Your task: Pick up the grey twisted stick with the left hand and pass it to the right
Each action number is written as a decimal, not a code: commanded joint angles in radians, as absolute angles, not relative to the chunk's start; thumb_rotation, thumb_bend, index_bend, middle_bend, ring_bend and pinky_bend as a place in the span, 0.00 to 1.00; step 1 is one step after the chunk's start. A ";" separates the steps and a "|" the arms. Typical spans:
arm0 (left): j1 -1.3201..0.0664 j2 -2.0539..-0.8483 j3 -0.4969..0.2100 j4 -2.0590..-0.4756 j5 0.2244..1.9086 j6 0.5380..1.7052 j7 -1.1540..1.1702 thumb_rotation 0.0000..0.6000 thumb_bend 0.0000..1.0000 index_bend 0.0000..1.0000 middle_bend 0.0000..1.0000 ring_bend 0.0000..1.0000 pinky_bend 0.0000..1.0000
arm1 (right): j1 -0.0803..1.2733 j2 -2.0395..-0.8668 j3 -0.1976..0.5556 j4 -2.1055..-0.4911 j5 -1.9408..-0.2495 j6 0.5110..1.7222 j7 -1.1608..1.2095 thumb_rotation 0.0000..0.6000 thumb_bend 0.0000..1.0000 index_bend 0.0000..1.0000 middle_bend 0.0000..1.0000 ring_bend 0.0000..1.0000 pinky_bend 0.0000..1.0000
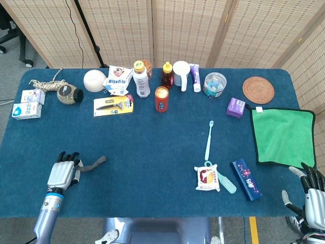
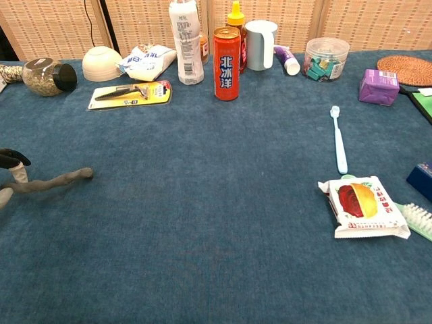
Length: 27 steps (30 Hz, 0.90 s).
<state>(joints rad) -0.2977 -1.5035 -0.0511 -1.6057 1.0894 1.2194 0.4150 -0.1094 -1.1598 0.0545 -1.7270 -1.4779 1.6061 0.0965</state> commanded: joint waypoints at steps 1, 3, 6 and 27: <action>-0.298 -1.496 -0.054 -1.608 1.098 1.225 0.410 1.00 0.59 0.63 0.20 0.18 0.00 | -0.109 -1.159 0.055 -1.728 -1.479 1.605 0.096 1.00 0.39 0.21 0.09 0.00 0.00; -0.299 -1.484 -0.061 -1.614 1.110 1.233 0.402 1.00 0.59 0.64 0.21 0.19 0.00 | -0.108 -1.158 0.055 -1.730 -1.480 1.604 0.096 1.00 0.39 0.21 0.09 0.00 0.00; -0.303 -1.463 -0.070 -1.623 1.128 1.240 0.389 1.00 0.60 0.64 0.22 0.19 0.00 | -0.107 -1.157 0.055 -1.733 -1.481 1.603 0.095 1.00 0.39 0.21 0.09 0.00 0.00; -0.390 -1.264 -0.155 -1.756 1.164 1.159 0.324 1.00 0.60 0.66 0.22 0.19 0.00 | -0.060 -1.122 0.065 -1.783 -1.520 1.566 0.088 1.00 0.39 0.24 0.11 0.00 0.00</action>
